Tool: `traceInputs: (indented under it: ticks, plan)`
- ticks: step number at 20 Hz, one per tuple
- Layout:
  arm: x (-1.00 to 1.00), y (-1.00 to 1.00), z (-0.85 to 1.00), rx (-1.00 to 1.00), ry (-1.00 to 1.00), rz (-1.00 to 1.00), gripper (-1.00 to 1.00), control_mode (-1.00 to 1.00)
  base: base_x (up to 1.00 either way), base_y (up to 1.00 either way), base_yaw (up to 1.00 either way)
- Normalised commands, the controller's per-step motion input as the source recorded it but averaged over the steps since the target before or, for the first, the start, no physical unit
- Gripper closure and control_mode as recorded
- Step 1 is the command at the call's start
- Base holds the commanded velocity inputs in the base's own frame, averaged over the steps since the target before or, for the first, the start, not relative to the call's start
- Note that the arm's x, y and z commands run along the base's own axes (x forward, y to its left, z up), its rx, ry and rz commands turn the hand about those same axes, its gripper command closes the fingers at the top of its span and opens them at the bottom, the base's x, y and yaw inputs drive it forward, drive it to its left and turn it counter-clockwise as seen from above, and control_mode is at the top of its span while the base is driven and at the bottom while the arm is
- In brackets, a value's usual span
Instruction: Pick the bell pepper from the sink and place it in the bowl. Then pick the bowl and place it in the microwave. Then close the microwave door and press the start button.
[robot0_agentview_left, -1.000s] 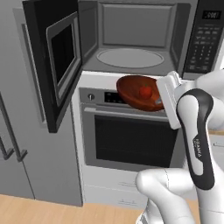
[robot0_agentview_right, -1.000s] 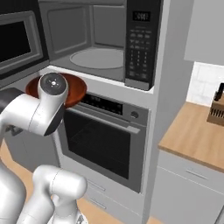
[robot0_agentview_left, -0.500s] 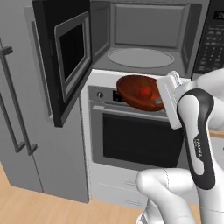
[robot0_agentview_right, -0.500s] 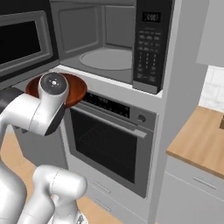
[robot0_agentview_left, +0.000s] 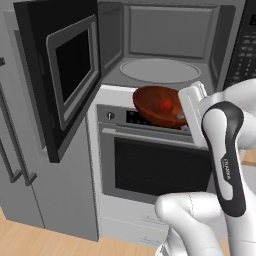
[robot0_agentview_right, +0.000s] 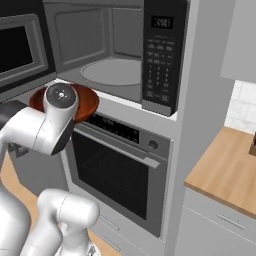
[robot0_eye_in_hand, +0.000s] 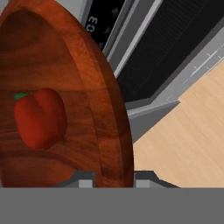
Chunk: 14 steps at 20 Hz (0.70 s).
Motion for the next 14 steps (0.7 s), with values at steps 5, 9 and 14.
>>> traceInputs:
  ticks: [5, 9, 14]
  plan:
    - [-0.12, 0.0, 0.16, 0.0, -0.06, 0.0, 1.0, -1.0, 0.0, 0.0, 0.0]
    - [-0.12, 0.01, 0.55, -0.03, -0.12, -0.02, 1.0, -1.0, 0.0, 0.0, 0.0]
    - [-0.01, 0.0, 0.81, -0.05, -0.02, -0.15, 1.0, -1.0, 0.0, 0.0, 0.0]
